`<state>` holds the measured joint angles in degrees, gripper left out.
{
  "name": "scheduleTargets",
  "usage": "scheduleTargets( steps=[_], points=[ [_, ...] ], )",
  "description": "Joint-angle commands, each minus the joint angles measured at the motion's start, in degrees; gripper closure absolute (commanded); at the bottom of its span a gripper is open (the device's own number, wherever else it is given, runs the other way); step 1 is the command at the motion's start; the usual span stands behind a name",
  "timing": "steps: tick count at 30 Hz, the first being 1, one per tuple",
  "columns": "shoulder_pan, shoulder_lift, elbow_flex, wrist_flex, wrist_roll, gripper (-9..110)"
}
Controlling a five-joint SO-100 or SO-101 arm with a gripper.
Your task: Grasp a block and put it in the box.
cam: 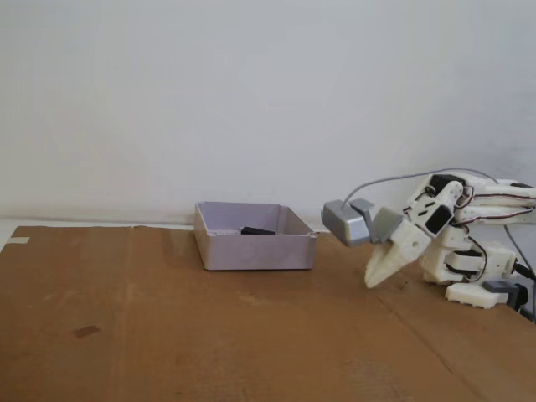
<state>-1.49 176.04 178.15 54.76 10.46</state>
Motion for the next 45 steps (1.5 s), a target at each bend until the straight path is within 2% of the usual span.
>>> scheduleTargets(
  steps=[1, 14, 20, 45],
  points=[
    [-0.09, 1.76, 2.81, 5.27, -0.35, 101],
    [0.0, 1.85, 2.81, 20.21, 0.18, 101],
    [-0.09, 9.58, 2.64, 26.81, 0.18, 101],
    [-0.79, 19.16, 2.2, 30.76, -0.35, 101]
  ],
)
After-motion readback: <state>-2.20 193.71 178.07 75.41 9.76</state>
